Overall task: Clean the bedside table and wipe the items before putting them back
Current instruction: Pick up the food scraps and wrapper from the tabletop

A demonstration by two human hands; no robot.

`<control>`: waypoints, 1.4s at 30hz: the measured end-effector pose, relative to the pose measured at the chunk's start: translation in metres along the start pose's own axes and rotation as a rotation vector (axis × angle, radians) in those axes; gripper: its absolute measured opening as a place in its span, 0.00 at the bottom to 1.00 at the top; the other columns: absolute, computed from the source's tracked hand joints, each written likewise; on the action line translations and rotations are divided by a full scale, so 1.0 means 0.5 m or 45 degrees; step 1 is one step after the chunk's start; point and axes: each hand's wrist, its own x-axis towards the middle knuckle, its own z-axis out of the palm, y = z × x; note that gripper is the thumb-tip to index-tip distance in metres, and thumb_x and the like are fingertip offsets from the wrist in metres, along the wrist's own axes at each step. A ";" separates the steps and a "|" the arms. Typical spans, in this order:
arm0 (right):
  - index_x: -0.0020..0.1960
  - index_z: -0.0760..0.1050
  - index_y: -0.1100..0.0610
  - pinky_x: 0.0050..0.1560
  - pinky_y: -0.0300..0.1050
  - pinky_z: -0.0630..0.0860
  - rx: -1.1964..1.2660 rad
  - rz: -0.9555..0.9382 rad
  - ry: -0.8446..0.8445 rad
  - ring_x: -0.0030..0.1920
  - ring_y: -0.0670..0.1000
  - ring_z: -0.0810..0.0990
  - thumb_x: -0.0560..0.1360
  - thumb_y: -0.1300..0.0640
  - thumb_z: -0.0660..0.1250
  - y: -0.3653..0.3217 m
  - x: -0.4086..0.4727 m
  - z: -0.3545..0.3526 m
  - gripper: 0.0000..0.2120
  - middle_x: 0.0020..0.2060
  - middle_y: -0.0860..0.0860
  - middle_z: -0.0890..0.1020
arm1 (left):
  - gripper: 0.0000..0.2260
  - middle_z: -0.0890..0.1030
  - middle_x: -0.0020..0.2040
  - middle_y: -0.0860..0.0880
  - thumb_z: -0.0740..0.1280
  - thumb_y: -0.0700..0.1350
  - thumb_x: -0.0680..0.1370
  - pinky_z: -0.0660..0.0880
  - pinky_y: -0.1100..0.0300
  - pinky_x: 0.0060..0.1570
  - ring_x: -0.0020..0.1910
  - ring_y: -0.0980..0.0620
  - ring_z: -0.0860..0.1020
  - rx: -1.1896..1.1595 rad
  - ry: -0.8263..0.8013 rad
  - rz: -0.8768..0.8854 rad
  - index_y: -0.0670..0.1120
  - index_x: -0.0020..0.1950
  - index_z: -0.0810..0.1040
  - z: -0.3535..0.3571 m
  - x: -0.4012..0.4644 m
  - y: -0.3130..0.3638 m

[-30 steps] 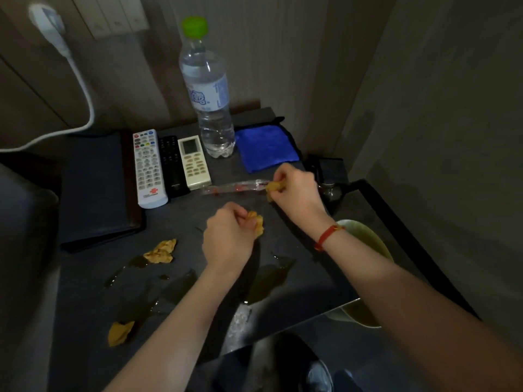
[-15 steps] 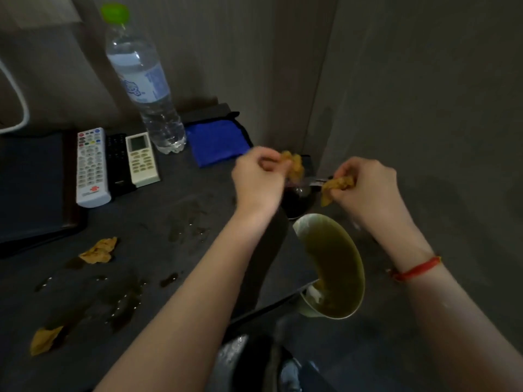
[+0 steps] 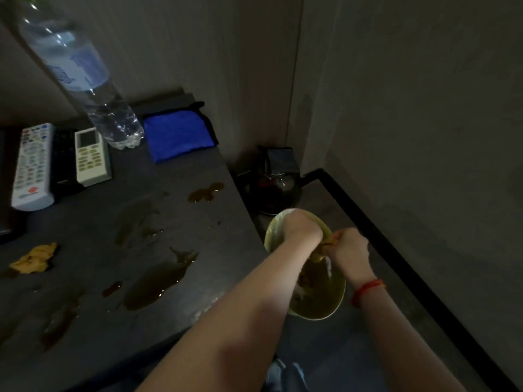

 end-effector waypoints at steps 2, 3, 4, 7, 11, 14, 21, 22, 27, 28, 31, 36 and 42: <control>0.49 0.77 0.63 0.50 0.54 0.79 0.023 0.031 0.004 0.47 0.58 0.81 0.74 0.62 0.65 0.013 0.012 0.032 0.06 0.46 0.59 0.81 | 0.16 0.73 0.66 0.40 0.56 0.38 0.80 0.70 0.61 0.55 0.65 0.44 0.73 -0.045 -0.090 -0.066 0.36 0.67 0.69 0.007 0.002 0.000; 0.49 0.77 0.63 0.53 0.56 0.78 0.027 0.026 0.004 0.49 0.59 0.81 0.74 0.62 0.63 0.017 0.014 0.045 0.07 0.47 0.60 0.81 | 0.17 0.71 0.68 0.41 0.54 0.39 0.81 0.69 0.61 0.59 0.66 0.45 0.71 -0.067 -0.100 -0.112 0.36 0.69 0.66 0.007 0.002 0.000; 0.49 0.77 0.64 0.54 0.57 0.78 0.034 0.017 -0.004 0.50 0.60 0.81 0.75 0.62 0.63 0.021 0.017 0.055 0.07 0.48 0.61 0.81 | 0.18 0.70 0.69 0.41 0.53 0.39 0.81 0.68 0.60 0.63 0.67 0.45 0.70 -0.086 -0.089 -0.135 0.37 0.71 0.63 0.006 0.003 0.001; 0.51 0.76 0.63 0.55 0.58 0.77 0.041 -0.001 -0.054 0.50 0.59 0.80 0.75 0.63 0.62 0.028 0.018 0.073 0.07 0.49 0.61 0.81 | 0.19 0.70 0.67 0.40 0.55 0.38 0.80 0.71 0.55 0.64 0.65 0.43 0.72 -0.112 -0.061 -0.124 0.38 0.70 0.64 -0.001 0.004 0.001; 0.46 0.76 0.62 0.53 0.54 0.78 -0.033 -0.020 -0.030 0.49 0.59 0.80 0.75 0.63 0.61 0.000 0.016 0.063 0.05 0.49 0.61 0.81 | 0.13 0.76 0.61 0.38 0.60 0.37 0.77 0.74 0.56 0.56 0.59 0.41 0.76 -0.292 0.114 0.016 0.36 0.61 0.74 -0.027 -0.009 0.005; 0.53 0.77 0.60 0.57 0.53 0.76 0.042 -0.112 0.047 0.53 0.60 0.79 0.75 0.62 0.60 -0.054 -0.001 0.036 0.10 0.51 0.60 0.80 | 0.16 0.75 0.61 0.42 0.60 0.33 0.76 0.70 0.64 0.48 0.54 0.48 0.76 -0.440 0.231 0.173 0.41 0.63 0.73 -0.076 -0.039 0.001; 0.49 0.79 0.56 0.38 0.27 0.63 0.211 -0.655 0.291 0.40 0.47 0.75 0.73 0.65 0.63 -0.241 -0.149 0.016 0.10 0.37 0.50 0.79 | 0.14 0.79 0.49 0.51 0.61 0.36 0.76 0.71 0.66 0.44 0.48 0.55 0.78 -0.490 0.618 0.316 0.47 0.59 0.76 -0.275 -0.156 -0.073; 0.49 0.79 0.56 0.38 0.27 0.63 0.214 -0.705 0.266 0.40 0.47 0.75 0.72 0.65 0.63 -0.265 -0.177 0.027 0.10 0.36 0.49 0.78 | 0.13 0.79 0.50 0.51 0.61 0.37 0.76 0.72 0.64 0.47 0.51 0.52 0.78 -0.452 0.686 0.284 0.49 0.58 0.77 -0.307 -0.174 -0.093; 0.49 0.78 0.51 0.55 0.47 0.72 0.034 -0.921 0.013 0.48 0.50 0.79 0.73 0.61 0.64 -0.344 -0.311 0.133 0.09 0.33 0.41 0.74 | 0.14 0.79 0.59 0.45 0.62 0.41 0.75 0.73 0.53 0.58 0.58 0.43 0.76 -0.103 0.802 0.015 0.51 0.58 0.76 -0.456 -0.257 -0.245; 0.49 0.77 0.49 0.56 0.46 0.68 -0.037 -0.956 -0.024 0.49 0.49 0.78 0.73 0.59 0.63 -0.353 -0.333 0.161 0.08 0.32 0.40 0.73 | 0.14 0.79 0.59 0.44 0.62 0.41 0.75 0.72 0.52 0.58 0.59 0.42 0.76 -0.030 0.811 -0.053 0.51 0.59 0.76 -0.479 -0.275 -0.282; 0.51 0.77 0.48 0.51 0.44 0.59 -0.185 -1.046 -0.158 0.53 0.49 0.77 0.74 0.57 0.63 -0.376 -0.386 0.249 0.09 0.39 0.43 0.78 | 0.12 0.78 0.59 0.43 0.63 0.44 0.76 0.72 0.51 0.54 0.58 0.40 0.76 0.132 0.830 -0.282 0.51 0.59 0.76 -0.529 -0.327 -0.385; 0.61 0.74 0.52 0.59 0.48 0.64 -0.397 -1.219 -0.262 0.59 0.53 0.74 0.76 0.57 0.62 -0.398 -0.429 0.370 0.14 0.56 0.52 0.78 | 0.12 0.78 0.58 0.45 0.66 0.45 0.76 0.74 0.53 0.51 0.55 0.42 0.77 0.190 0.739 -0.472 0.52 0.59 0.75 -0.558 -0.380 -0.499; 0.68 0.67 0.54 0.57 0.48 0.64 -0.767 -1.527 -0.182 0.61 0.56 0.70 0.77 0.60 0.59 -0.405 -0.432 0.445 0.20 0.61 0.54 0.73 | 0.15 0.79 0.57 0.46 0.70 0.48 0.72 0.74 0.53 0.54 0.56 0.43 0.77 0.160 0.630 -0.450 0.53 0.58 0.76 -0.549 -0.391 -0.550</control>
